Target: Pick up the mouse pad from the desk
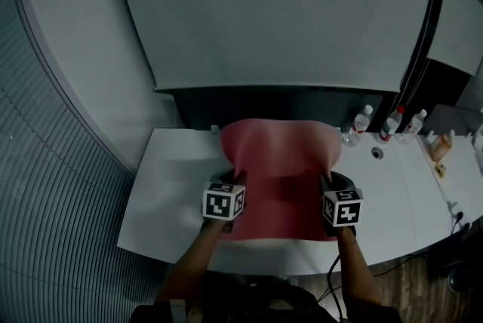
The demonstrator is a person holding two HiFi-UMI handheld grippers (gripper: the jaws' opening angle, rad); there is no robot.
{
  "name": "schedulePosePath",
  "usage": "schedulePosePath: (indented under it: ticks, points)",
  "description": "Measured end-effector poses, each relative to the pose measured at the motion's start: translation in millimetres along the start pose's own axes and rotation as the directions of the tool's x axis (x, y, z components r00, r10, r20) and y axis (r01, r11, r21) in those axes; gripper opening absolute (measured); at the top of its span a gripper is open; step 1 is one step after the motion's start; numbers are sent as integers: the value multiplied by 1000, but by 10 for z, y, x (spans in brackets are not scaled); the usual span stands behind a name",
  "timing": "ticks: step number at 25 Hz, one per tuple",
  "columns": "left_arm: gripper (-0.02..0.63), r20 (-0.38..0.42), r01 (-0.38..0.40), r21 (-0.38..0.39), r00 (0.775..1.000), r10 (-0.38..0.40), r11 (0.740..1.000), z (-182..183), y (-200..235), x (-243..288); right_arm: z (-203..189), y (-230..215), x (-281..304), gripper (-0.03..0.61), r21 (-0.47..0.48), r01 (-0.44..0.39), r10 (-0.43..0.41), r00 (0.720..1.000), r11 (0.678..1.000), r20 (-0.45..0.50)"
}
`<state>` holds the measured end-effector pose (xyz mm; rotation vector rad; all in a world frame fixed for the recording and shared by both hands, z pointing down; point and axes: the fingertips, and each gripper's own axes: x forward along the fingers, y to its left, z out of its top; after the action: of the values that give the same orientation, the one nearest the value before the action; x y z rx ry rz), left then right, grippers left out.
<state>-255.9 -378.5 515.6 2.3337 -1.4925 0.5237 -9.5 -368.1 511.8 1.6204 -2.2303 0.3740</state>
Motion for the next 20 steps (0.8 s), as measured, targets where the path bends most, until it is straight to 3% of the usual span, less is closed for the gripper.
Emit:
schedulePosePath:
  ticks: [20]
  points:
    - [67,194,-31,74,981,16,997,801,44,-723,863,252,-526,78,-56,32,-21,983,998,185]
